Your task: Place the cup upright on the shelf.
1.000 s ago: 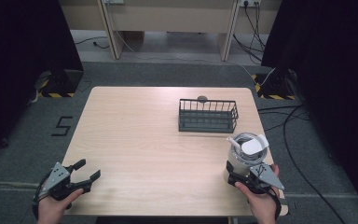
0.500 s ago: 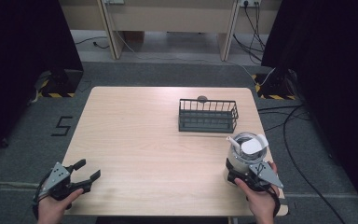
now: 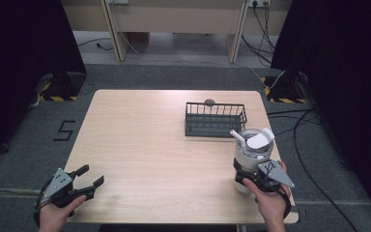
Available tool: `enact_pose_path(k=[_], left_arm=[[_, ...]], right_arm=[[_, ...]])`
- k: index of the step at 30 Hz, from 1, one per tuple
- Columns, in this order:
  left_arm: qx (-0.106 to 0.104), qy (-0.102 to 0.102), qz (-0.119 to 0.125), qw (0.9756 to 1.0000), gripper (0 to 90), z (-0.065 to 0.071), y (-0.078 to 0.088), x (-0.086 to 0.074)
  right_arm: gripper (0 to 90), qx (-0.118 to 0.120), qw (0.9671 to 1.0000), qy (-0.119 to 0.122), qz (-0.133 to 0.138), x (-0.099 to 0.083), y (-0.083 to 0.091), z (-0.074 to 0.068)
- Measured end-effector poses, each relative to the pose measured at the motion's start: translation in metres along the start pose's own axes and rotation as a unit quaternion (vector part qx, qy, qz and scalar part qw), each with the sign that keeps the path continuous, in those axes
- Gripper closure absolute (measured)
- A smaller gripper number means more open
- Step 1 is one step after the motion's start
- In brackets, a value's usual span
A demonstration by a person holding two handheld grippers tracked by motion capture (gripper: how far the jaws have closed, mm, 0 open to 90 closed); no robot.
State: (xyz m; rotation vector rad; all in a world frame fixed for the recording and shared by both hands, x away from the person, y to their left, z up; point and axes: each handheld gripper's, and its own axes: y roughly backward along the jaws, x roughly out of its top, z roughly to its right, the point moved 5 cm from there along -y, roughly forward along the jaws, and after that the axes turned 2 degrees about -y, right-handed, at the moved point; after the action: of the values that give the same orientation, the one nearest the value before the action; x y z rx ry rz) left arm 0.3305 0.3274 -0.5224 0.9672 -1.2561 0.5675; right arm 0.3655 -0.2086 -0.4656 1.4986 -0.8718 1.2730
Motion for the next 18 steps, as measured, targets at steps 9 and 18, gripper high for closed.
enact_pose_path(k=[9,18], left_arm=[[0.001,0.001,0.0,1.0,22.2,0.0,0.0,0.0],[0.0,0.002,0.001,1.0,22.2,0.0,0.0,0.0]], right_arm=[[9.7,0.005,0.9999,-0.004,0.014,0.017,-0.005,-0.003],[9.7,0.007,0.9995,-0.006,0.03,0.034,-0.014,-0.004]])
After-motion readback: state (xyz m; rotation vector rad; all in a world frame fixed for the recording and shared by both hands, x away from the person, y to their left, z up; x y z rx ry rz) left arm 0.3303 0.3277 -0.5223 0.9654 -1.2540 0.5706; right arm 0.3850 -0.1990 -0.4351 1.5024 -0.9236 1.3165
